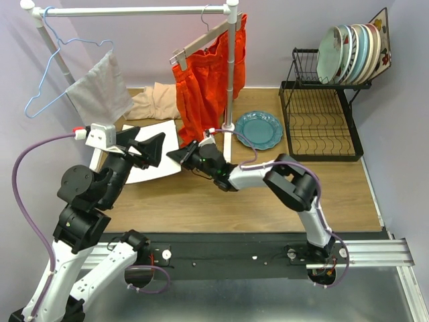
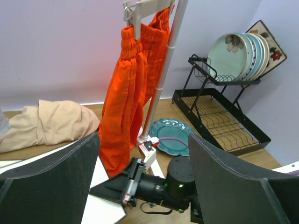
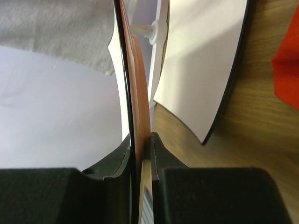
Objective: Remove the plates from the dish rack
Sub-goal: Place the plate at the center of the board.
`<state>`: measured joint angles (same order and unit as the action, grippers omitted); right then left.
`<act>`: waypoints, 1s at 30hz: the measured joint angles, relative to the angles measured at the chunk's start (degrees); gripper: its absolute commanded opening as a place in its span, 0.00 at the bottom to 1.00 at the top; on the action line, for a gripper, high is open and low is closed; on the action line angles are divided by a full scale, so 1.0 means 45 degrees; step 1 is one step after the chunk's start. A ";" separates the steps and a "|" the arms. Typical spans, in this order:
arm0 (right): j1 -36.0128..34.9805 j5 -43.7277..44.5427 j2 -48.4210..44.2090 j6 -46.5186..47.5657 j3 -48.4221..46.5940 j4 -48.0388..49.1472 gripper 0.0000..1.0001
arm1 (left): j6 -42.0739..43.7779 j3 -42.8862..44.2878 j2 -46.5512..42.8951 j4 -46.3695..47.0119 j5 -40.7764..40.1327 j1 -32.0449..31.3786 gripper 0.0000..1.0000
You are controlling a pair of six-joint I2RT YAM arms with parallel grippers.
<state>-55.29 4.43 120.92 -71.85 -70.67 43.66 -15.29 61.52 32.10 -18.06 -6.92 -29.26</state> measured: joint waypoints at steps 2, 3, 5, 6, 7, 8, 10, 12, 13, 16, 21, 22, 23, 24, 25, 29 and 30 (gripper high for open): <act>-0.0189 0.0549 0.0699 -0.0427 -0.0622 0.0087 0.01 | 0.0000 0.0000 -0.0015 -0.0219 -0.0078 0.0000 0.85; -0.0277 0.0855 0.1020 -0.0675 -0.0903 0.0117 0.01 | 0.0005 0.0000 -0.0029 -0.0321 -0.0136 0.0000 0.85; -0.0374 0.1311 0.1428 -0.0962 -0.1195 0.0189 0.01 | 0.0005 0.0000 -0.0073 -0.0452 -0.0282 0.0000 0.85; -0.0398 0.1569 0.1603 -0.1098 -0.1350 0.0175 0.01 | 0.0005 0.0000 -0.0121 -0.0520 -0.0369 0.0000 0.85; -0.0452 0.1802 0.1783 -0.1166 -0.1496 0.0175 0.01 | 0.0005 0.0000 -0.0165 -0.0597 -0.0423 0.0000 0.85; -0.0476 0.2074 0.1977 -0.1258 -0.1690 0.0170 0.01 | 0.0010 0.0000 -0.0228 -0.0690 -0.0544 0.0000 0.86; -0.0486 0.2327 0.2273 -0.1282 -0.2030 0.0185 0.01 | 0.0010 0.0000 -0.0316 -0.0782 -0.0656 0.0000 0.86; -0.0510 0.2676 0.2589 -0.1389 -0.2463 0.0185 0.01 | 0.0010 0.0000 -0.0427 -0.0937 -0.0748 0.0000 0.86; -0.0510 0.2832 0.2705 -0.1462 -0.2623 0.0185 0.01 | 0.0010 0.0000 -0.0461 -0.0981 -0.0782 0.0000 0.86; -0.0500 0.3366 0.3060 -0.1681 -0.3147 0.0180 0.01 | 0.0010 0.0000 -0.0539 -0.1083 -0.0850 0.0000 0.86; -0.0505 0.3866 0.3449 -0.1812 -0.3784 -0.0146 0.01 | 0.0010 0.0068 -0.0622 -0.1122 -0.0889 0.0000 0.85; -0.0505 0.3905 0.3502 -0.1826 -0.3876 -0.0223 0.02 | 0.0010 0.0097 -0.0646 -0.1151 -0.0899 0.0000 0.85; -0.0505 0.3959 0.3536 -0.1860 -0.3988 -0.0369 0.02 | 0.0010 0.0117 -0.0661 -0.1161 -0.0899 0.0000 0.85; -0.0505 0.4017 0.3575 -0.1889 -0.4104 -0.0554 0.02 | 0.0010 0.0136 -0.0675 -0.1166 -0.0903 0.0000 0.85; -0.0505 0.4065 0.3614 -0.1928 -0.4235 -0.0733 0.03 | 0.0010 0.0141 -0.0695 -0.1166 -0.0903 0.0000 0.85; -0.0505 0.4226 0.3657 -0.2137 -0.4439 -0.1277 0.07 | 0.0010 0.0146 -0.0763 -0.1175 -0.0903 0.0000 0.85; -0.0505 0.4260 0.3662 -0.2186 -0.4488 -0.1540 0.08 | 0.0005 0.0146 -0.0767 -0.1171 -0.0903 0.0005 0.85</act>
<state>-57.56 23.59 137.40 -81.69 -90.87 36.73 -15.27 62.17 28.64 -23.33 -10.98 -29.23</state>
